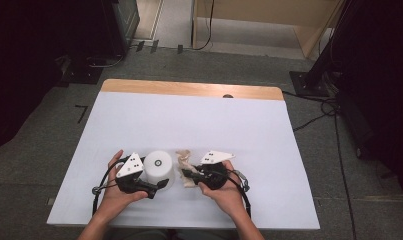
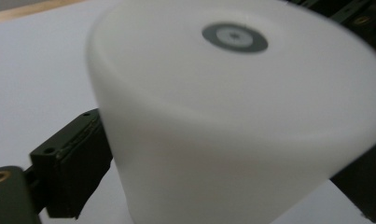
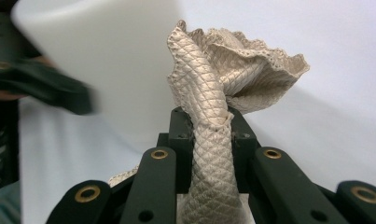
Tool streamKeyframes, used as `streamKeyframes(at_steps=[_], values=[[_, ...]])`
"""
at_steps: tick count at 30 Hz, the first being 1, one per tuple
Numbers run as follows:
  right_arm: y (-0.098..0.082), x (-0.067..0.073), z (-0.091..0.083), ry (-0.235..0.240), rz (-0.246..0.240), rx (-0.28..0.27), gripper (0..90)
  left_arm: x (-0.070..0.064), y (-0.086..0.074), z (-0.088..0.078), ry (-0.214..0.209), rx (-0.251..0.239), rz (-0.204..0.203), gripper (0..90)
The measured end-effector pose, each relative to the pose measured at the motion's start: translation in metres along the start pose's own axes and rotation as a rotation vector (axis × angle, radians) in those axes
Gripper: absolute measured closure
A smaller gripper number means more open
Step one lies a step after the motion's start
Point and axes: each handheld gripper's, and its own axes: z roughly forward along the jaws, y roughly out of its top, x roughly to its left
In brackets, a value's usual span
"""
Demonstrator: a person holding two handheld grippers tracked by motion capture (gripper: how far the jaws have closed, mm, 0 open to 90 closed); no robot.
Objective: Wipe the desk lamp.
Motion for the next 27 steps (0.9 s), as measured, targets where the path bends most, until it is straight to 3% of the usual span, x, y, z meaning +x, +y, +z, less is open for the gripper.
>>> streamKeyframes(at_steps=[4,7,9,12,17,19,23,27], values=[[-0.003,-0.019,-0.009,-0.099,0.034,0.002,76.8,-0.003,-0.001,-0.007,0.026,-0.008,-0.027,0.5],[-0.004,-0.032,-0.010,-0.180,0.049,0.018,76.5,-0.010,-0.002,-0.007,0.073,-0.012,-0.066,0.5],[-0.004,-0.037,-0.008,-0.233,0.054,0.027,76.4,-0.017,-0.002,-0.005,0.126,-0.014,-0.105,0.5],[-0.005,-0.040,-0.002,-0.265,0.057,0.037,76.2,-0.028,0.000,0.001,0.201,-0.015,-0.140,0.5],[-0.005,-0.038,0.002,-0.286,0.044,0.045,76.0,-0.037,0.000,0.008,0.293,-0.001,-0.157,4.9],[-0.005,-0.038,0.002,-0.289,0.044,0.047,76.0,-0.036,-0.001,0.007,0.287,0.002,-0.161,5.4],[-0.005,-0.036,0.003,-0.286,0.038,0.051,76.0,-0.036,0.000,0.003,0.296,-0.015,-0.093,8.0],[-0.006,-0.031,0.002,-0.244,0.026,0.043,76.1,-0.027,0.000,0.002,0.236,-0.016,-0.035,8.3]])
